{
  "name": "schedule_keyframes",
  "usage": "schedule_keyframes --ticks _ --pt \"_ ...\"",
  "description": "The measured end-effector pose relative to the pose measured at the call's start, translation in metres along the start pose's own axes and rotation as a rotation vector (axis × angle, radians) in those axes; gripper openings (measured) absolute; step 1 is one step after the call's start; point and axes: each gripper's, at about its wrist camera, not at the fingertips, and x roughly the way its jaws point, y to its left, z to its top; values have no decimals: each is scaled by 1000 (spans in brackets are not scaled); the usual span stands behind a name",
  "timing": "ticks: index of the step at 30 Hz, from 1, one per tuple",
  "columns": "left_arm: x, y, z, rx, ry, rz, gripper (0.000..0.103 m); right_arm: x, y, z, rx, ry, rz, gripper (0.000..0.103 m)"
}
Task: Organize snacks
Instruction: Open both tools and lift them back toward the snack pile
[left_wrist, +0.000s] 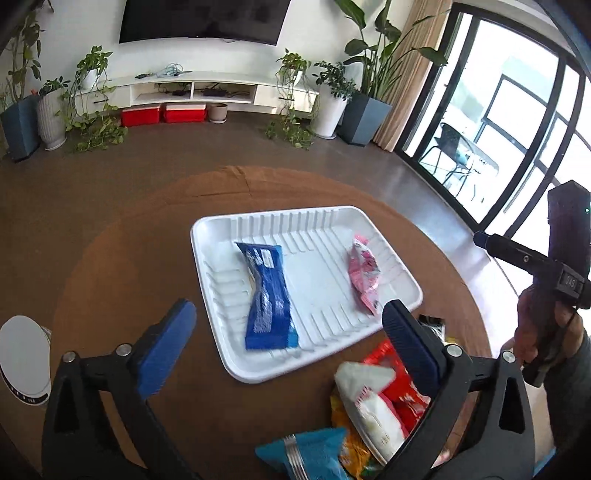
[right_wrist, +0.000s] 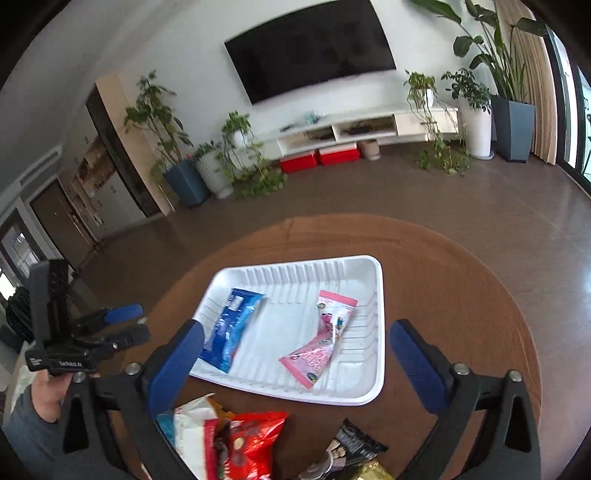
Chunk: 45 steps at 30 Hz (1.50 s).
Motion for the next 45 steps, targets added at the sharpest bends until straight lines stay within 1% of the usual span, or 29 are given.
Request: schedule_keyframes --ticks 2,3,5,7,8,9,11,14,15,17,18,19,20,21,22,23,24,27,28,29,30,31,32,36,40,43,45 --pt "-15 -9 -23 5 -4 -19 102 -24 2 -20 48 -44 73 103" --pt "-24 -19 -39 27 -10 -21 103 -30 2 -28 77 -46 95 103" --pt "-42 -35 -67 67 -58 -7 103 -44 0 -55 152 -25 159 103" --pt "-60 -48 -99 82 -87 17 103 -50 1 -82 211 29 178 103" --pt "-67 -55 -116 66 -85 34 103 -55 1 -94 226 45 182 103" --pt "-72 -61 -131 48 -63 46 103 -61 3 -108 240 54 177 103" --pt "-75 -71 -158 10 -18 69 103 -71 9 -134 252 54 136 101" --pt "-79 -79 -192 -24 -40 62 103 -77 24 -168 243 107 46 98" --pt "-77 -82 -202 -29 -32 63 103 -78 30 -177 226 124 18 97" --pt "-73 -83 -212 -38 -11 53 102 -77 42 -190 189 152 -13 92" --pt "-72 -84 -215 -44 -9 52 102 -76 49 -194 171 156 -23 91" --pt "-75 -84 -219 -49 -17 51 102 -75 57 -195 150 153 -32 88" --pt "-78 -84 -221 -55 -31 45 102 -74 63 -197 133 148 -38 82" --pt "-82 -83 -221 -60 -51 36 102 -73 71 -198 110 141 -39 78" --pt "-86 -82 -222 -61 -60 38 102 -73 76 -203 89 137 -36 71" --pt "-89 -80 -220 -62 -60 43 102 -72 84 -205 63 133 -34 65" --pt "-88 -79 -221 -63 -51 47 102 -71 90 -206 37 130 -32 63" --pt "-90 -76 -222 -70 -51 43 101 -65 92 -208 31 120 -36 56" --pt "-89 -74 -216 -68 -50 43 100 -62 89 -209 39 126 -45 51" --pt "-87 -74 -215 -62 -45 42 94 -58 83 -208 55 141 -55 46" --pt "-83 -75 -213 -56 -33 37 85 -56 78 -207 73 154 -62 44" --pt "-82 -76 -211 -53 -26 33 81 -56 73 -207 87 159 -70 42" --pt "-77 -77 -210 -53 -19 27 78 -57 67 -206 101 157 -86 42" --pt "-64 -79 -207 -60 4 22 78 -64 43 -197 137 140 -148 42" --pt "-54 -77 -206 -70 30 30 78 -67 26 -193 179 133 -165 42" --pt "-46 -74 -203 -76 47 48 73 -66 25 -195 174 138 -164 46" --pt "-41 -70 -200 -86 59 64 64 -65 26 -197 168 143 -157 46"
